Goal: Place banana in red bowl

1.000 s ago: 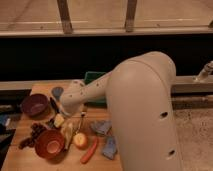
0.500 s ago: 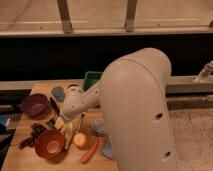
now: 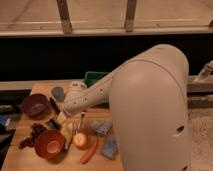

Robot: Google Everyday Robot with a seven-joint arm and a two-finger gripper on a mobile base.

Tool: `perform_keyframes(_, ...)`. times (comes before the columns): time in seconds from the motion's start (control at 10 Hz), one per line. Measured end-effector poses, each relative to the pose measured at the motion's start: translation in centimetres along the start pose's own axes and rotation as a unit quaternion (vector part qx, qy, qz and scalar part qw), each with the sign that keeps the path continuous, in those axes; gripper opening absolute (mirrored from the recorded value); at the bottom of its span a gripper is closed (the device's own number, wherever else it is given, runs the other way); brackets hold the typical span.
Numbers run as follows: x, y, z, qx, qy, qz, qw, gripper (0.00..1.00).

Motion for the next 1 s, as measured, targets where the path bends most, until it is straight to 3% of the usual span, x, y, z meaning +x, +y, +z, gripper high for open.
perform_keyframes(0.6,0.2,0.4,3.6,-0.006,0.043,-0.018,0.9989,0.80)
perform_keyframes(1.0,1.3,0.4,5.9,0.001,0.075,-0.020,0.9970,0.80)
